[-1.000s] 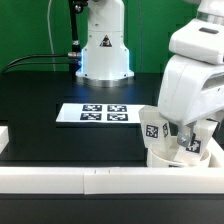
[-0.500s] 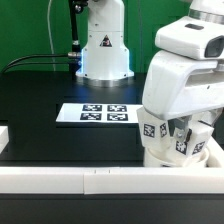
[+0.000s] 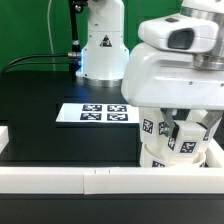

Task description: Assemble stool

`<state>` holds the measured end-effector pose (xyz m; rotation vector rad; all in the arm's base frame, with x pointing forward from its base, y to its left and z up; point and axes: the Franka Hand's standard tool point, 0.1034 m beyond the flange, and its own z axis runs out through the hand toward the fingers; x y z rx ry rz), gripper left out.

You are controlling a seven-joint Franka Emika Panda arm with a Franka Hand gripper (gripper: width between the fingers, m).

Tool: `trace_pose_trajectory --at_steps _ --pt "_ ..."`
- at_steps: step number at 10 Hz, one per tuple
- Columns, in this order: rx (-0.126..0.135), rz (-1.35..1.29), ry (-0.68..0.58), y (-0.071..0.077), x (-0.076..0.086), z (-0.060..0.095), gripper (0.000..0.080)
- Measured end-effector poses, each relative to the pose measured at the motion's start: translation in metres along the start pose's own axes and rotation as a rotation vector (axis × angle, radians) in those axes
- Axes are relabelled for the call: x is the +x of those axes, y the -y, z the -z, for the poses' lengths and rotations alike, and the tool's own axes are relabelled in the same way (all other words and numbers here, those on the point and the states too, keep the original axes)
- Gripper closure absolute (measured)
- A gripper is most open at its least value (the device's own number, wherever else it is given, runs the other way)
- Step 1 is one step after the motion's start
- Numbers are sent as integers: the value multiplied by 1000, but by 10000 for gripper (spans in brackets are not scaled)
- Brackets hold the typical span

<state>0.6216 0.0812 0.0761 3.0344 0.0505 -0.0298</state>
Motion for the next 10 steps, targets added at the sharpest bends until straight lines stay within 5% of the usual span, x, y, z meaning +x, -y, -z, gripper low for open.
trace_pose_trajectory --at_steps 1,2,3,4,10 --pt "29 -185 1 0 0 0 465" --pt "99 -342 17 -3 0 -2 465" --pt "113 -461 29 -6 0 -3 465" --pt "67 -441 19 -4 0 -2 465" --pt "62 -1126 3 -26 -14 -8 465"
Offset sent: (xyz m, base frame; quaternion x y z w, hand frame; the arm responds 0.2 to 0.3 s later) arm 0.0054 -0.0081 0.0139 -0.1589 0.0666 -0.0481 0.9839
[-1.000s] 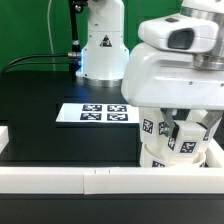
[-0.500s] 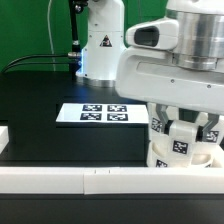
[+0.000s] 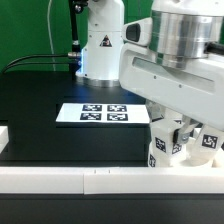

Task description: Assemble stool

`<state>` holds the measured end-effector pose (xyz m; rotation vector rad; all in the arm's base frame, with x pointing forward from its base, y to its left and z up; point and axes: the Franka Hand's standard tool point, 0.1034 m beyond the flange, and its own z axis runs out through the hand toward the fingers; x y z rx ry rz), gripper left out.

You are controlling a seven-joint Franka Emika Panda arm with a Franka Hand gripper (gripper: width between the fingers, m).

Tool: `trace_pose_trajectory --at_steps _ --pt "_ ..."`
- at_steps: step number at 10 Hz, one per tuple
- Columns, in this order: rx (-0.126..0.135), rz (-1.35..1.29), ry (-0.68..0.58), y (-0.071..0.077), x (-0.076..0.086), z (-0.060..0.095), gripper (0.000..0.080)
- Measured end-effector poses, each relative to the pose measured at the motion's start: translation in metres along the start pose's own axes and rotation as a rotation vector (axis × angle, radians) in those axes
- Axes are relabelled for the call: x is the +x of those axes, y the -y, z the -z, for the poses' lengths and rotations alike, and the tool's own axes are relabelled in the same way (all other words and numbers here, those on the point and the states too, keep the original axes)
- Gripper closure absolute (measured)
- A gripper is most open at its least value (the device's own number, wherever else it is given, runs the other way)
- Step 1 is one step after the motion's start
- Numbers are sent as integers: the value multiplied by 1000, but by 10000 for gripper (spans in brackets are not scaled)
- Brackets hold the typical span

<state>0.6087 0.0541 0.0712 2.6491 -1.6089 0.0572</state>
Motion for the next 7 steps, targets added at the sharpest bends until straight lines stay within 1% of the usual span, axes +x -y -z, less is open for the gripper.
trace_pose_trajectory --at_steps 1,4,5,6,7 --pt "-2 -96 -1 -4 1 0 465" --pt "-13 -277 -2 -13 1 0 465" --pt "-14 -284 -1 -13 0 0 365" --pt "-14 -287 0 -13 0 -1 365" --pt "-12 -284 0 -12 0 -1 233"
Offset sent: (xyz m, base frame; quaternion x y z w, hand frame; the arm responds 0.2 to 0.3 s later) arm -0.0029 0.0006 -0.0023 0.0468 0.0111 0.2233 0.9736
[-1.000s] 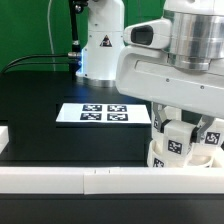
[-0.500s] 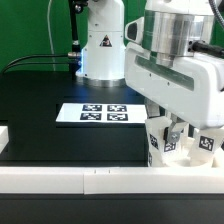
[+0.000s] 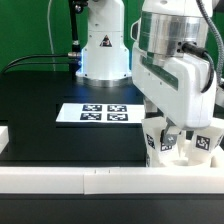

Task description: Assemble stool

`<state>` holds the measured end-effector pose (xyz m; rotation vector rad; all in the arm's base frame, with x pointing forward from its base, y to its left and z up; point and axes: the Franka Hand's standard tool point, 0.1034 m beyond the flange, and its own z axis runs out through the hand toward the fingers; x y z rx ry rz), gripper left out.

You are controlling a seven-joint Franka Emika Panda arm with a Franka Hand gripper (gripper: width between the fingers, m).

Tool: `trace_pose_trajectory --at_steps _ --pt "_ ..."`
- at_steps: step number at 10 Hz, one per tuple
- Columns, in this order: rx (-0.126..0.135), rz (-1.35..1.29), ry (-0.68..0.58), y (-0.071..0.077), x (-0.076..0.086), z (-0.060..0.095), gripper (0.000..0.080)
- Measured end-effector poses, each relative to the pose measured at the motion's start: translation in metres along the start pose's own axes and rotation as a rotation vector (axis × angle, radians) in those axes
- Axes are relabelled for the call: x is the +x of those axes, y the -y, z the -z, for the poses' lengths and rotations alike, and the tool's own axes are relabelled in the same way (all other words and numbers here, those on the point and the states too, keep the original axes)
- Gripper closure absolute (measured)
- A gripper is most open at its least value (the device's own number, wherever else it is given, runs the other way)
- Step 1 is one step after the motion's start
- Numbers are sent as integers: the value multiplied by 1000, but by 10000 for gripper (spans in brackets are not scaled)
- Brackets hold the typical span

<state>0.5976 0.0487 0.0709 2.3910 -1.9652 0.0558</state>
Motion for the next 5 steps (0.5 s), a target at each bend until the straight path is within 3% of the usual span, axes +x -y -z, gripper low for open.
trace_pose_trajectory --at_steps 1,4,5 --pt "10 -1 4 1 -3 4 176" --pt "67 -5 57 10 -1 39 151" --pt "64 -4 55 9 -1 36 151"
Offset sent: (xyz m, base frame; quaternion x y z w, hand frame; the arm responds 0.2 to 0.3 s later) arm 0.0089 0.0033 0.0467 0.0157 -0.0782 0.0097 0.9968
